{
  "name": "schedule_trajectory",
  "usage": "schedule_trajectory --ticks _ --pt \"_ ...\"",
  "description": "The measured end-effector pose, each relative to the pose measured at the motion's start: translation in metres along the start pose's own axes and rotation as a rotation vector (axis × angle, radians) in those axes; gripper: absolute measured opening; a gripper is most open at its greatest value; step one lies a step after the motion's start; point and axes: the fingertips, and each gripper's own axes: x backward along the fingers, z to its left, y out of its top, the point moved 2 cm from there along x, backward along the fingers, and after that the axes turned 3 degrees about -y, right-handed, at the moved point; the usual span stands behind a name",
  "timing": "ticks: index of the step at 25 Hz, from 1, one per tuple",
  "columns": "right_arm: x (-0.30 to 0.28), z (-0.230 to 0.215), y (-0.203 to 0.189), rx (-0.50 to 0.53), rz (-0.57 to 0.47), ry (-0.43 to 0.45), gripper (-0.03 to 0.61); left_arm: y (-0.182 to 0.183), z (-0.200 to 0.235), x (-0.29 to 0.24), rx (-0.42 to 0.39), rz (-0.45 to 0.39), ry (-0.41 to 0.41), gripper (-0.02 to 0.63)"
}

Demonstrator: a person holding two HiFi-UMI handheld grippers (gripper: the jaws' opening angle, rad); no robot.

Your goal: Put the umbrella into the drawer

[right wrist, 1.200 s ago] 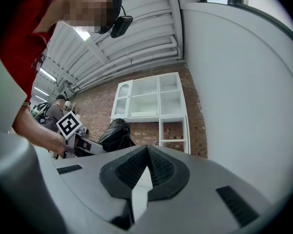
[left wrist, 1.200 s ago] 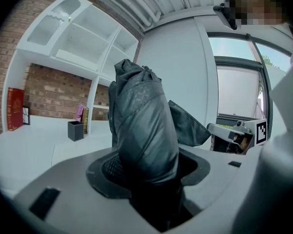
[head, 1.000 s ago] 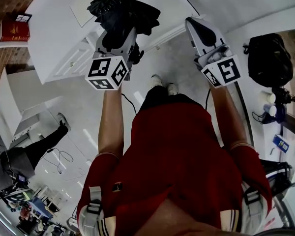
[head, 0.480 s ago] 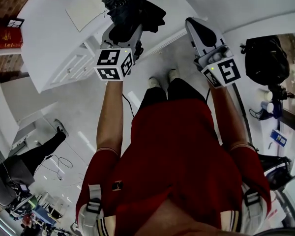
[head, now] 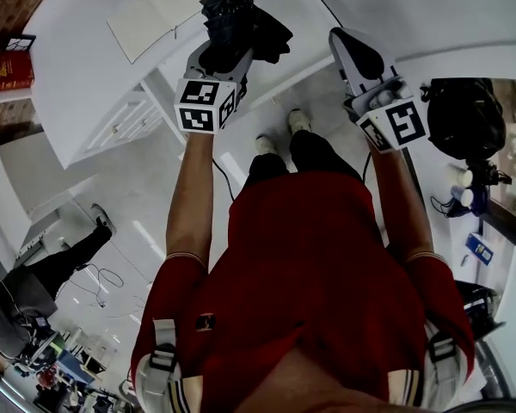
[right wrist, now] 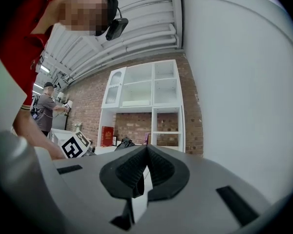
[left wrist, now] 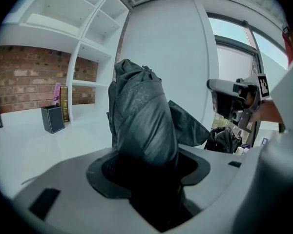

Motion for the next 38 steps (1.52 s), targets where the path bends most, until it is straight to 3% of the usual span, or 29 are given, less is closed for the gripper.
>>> schedule_trajectory --ticks 18,29,38 --pt "-0.037 -0.06 -0.032 -0.02 0.067 0.031 -0.002 -0.063 0.015 -0.085 0.017 0.255 -0.076 0.25" --pt "-0.049 -0.075 -0.05 -0.04 0.093 0.025 -0.002 -0.1 0.02 -0.108 0.027 0.392 -0.131 0.25" --pt "-0.051 -0.091 -0.057 -0.05 0.107 0.01 -0.002 -0.119 0.023 -0.124 0.08 0.501 -0.154 0.25"
